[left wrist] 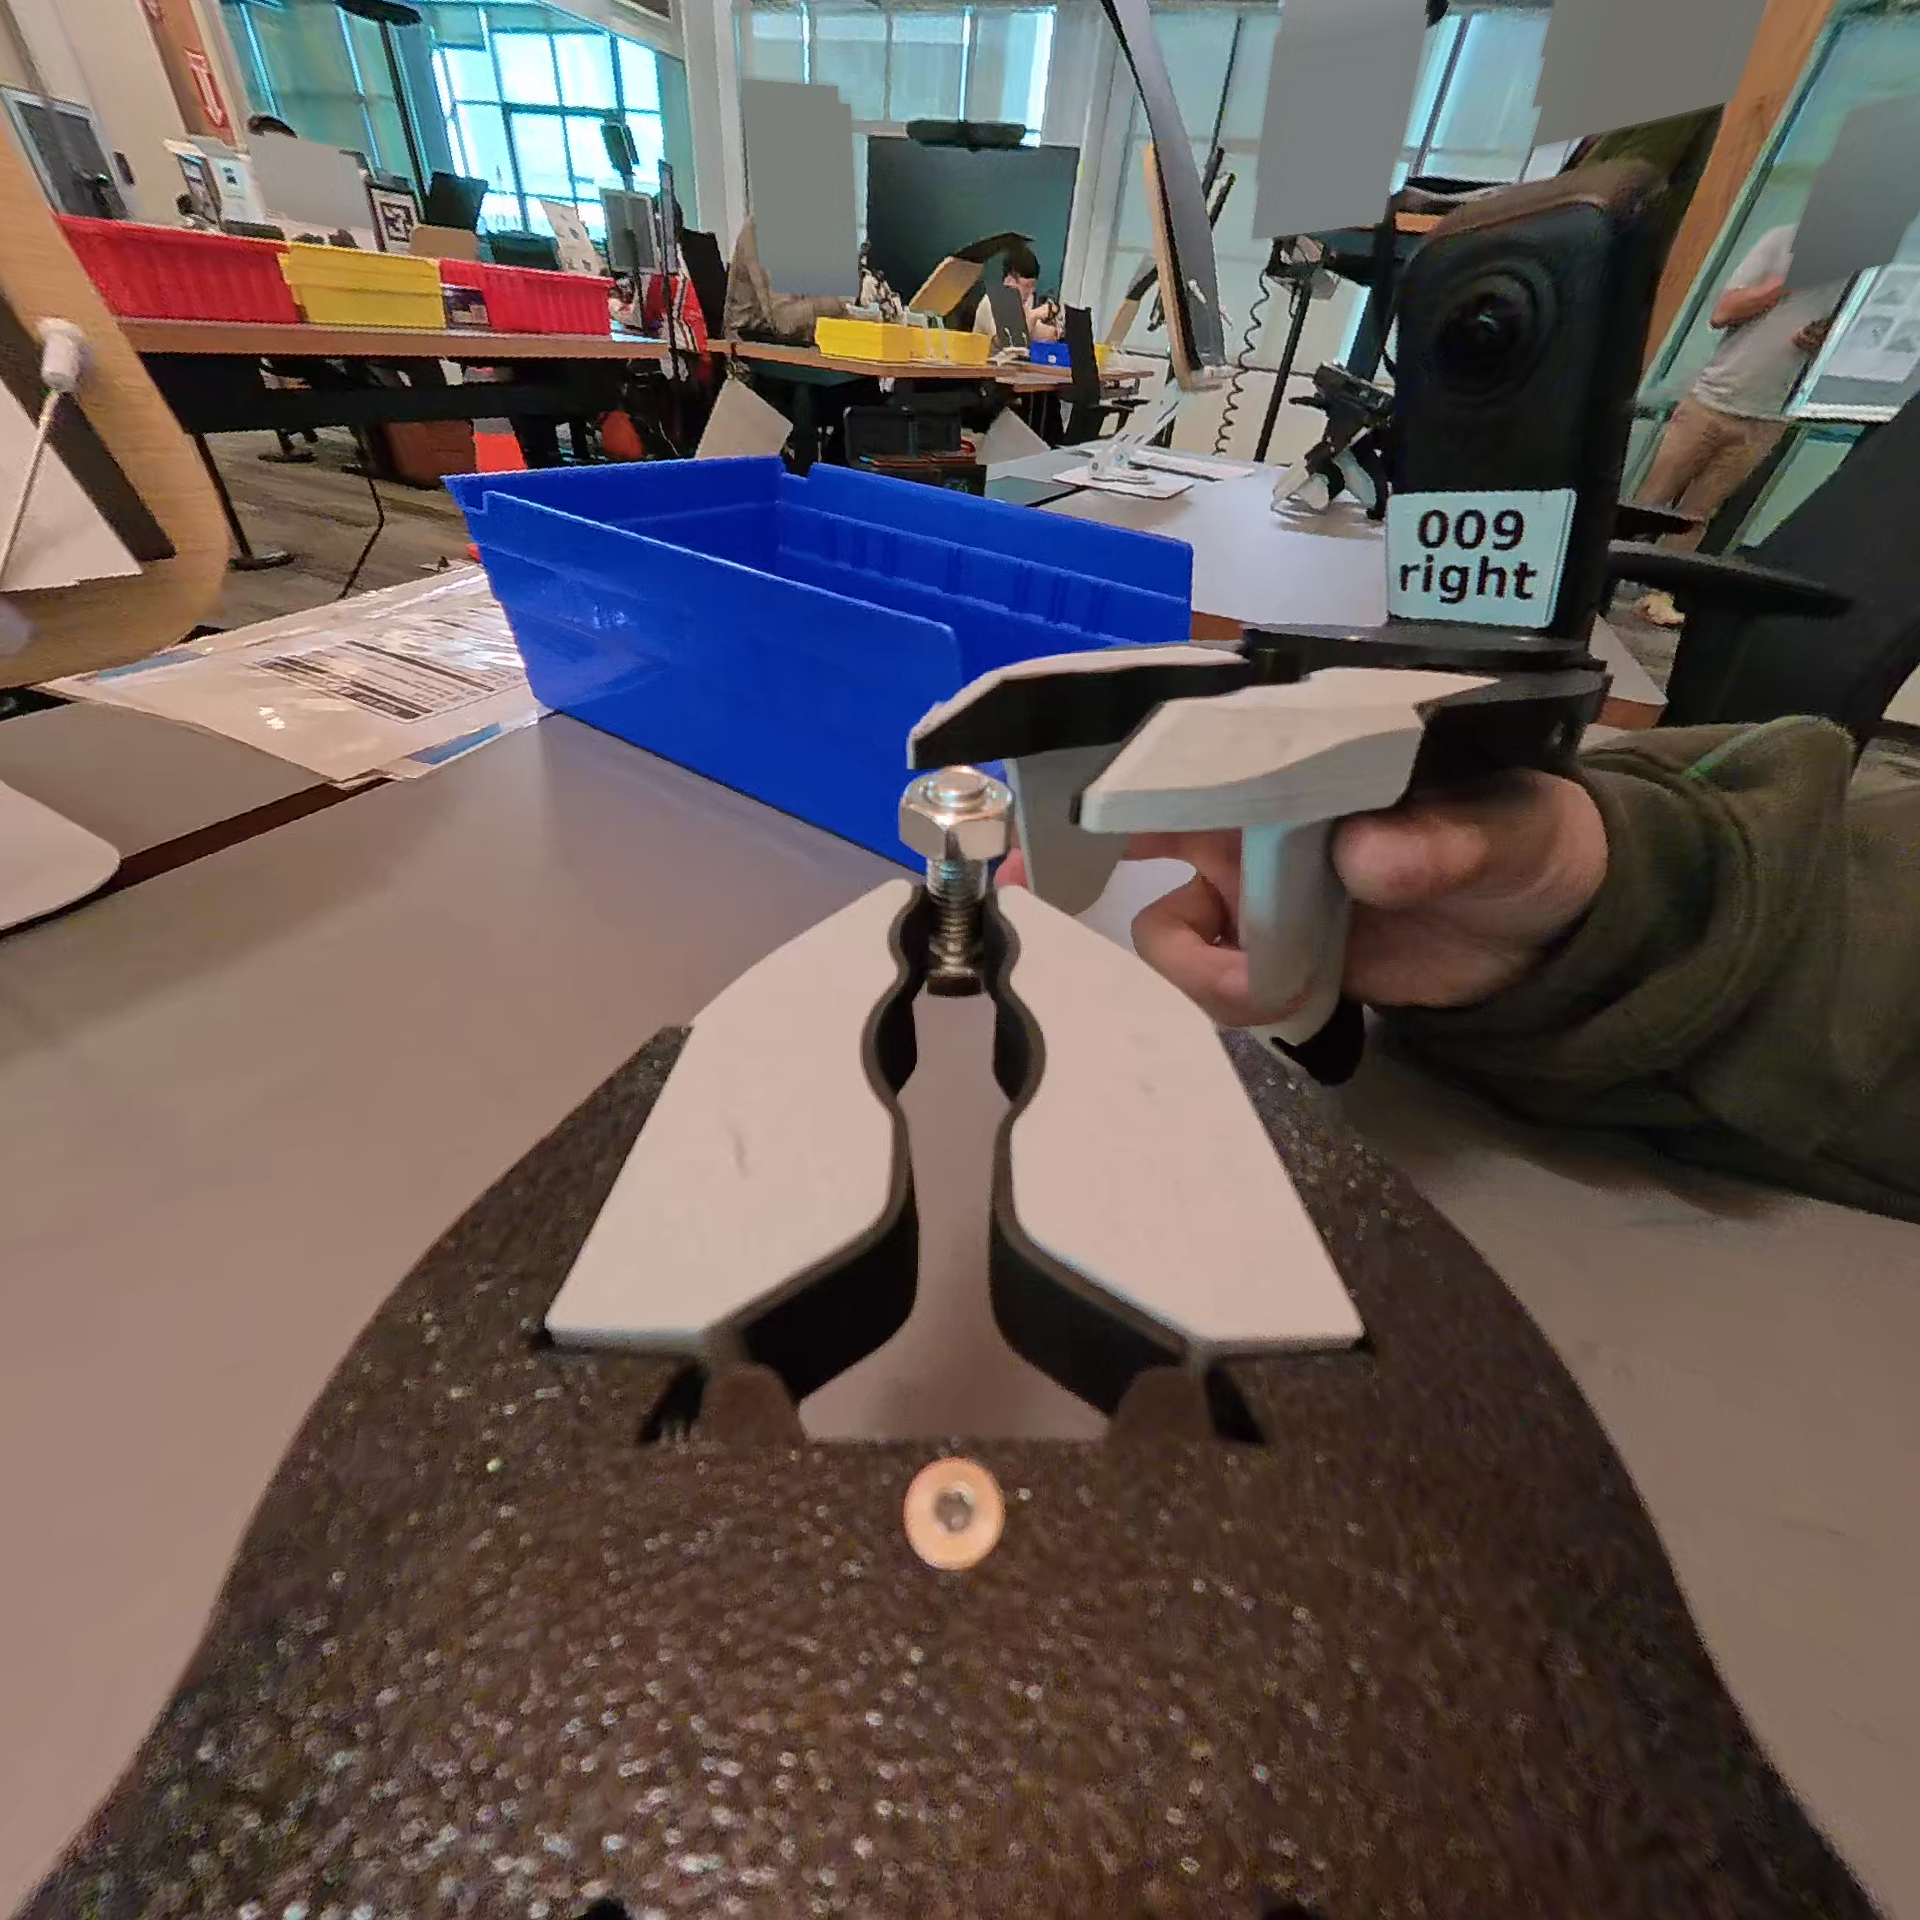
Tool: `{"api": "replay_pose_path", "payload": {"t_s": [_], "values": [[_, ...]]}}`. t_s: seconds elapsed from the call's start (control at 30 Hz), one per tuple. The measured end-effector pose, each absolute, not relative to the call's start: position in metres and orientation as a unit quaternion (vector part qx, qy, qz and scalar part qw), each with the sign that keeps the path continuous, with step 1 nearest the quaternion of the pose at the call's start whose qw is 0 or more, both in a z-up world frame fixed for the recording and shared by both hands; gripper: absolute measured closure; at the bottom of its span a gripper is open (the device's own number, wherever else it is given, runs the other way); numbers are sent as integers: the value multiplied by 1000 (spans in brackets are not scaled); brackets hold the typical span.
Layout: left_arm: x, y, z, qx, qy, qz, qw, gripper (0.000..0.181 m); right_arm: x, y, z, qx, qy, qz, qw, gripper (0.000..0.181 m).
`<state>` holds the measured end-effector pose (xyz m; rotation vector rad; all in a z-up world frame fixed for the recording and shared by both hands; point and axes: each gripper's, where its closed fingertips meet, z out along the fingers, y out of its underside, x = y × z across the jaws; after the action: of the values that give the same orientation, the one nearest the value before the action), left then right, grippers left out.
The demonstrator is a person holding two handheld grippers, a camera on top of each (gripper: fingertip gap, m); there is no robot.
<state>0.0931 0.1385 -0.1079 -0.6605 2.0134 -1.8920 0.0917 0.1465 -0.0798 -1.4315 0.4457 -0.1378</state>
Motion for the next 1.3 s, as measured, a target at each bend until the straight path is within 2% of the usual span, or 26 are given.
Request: {"api": "replay_pose_path", "payload": {"t_s": [0.23,0.27,0.3,0.33,0.47,0.6,0.7,0.8,0.83,1.1,1.23,1.3], "values": [[94,140,-110,-237,708,-647,152,172,82,154,-84,-672,172,-56,719,150],[97,143,-110,-246,704,-648,155,172,80,153,-84,-676,164,-57,717,155],[98,144,-111,-251,704,-647,152,172,74,153,-83,-681,140,-49,717,173],[98,144,-111,-253,704,-647,148,172,72,152,-80,-679,131,-47,721,174],[95,140,-113,-247,711,-643,139,172,92,145,-81,-664,183,-101,718,143],[92,135,-116,-240,720,-639,126,172,95,146,-87,-674,193,-100,706,137],[91,134,-117,-241,722,-638,119,172,93,148,-89,-679,187,-95,704,141],[90,134,-117,-239,723,-638,118,172,89,150,-94,-692,180,-82,694,162],[90,134,-118,-239,724,-636,120,172,90,150,-95,-695,185,-82,690,164],[89,133,-109,-225,707,-657,135,172,90,149,-92,-690,195,-56,694,165],[91,144,-83,-217,651,-705,178,153,97,135,-72,-612,241,20,753,165],[93,150,-79,-227,638,-713,184,153,106,119,-61,-568,263,29,779,165]]}}
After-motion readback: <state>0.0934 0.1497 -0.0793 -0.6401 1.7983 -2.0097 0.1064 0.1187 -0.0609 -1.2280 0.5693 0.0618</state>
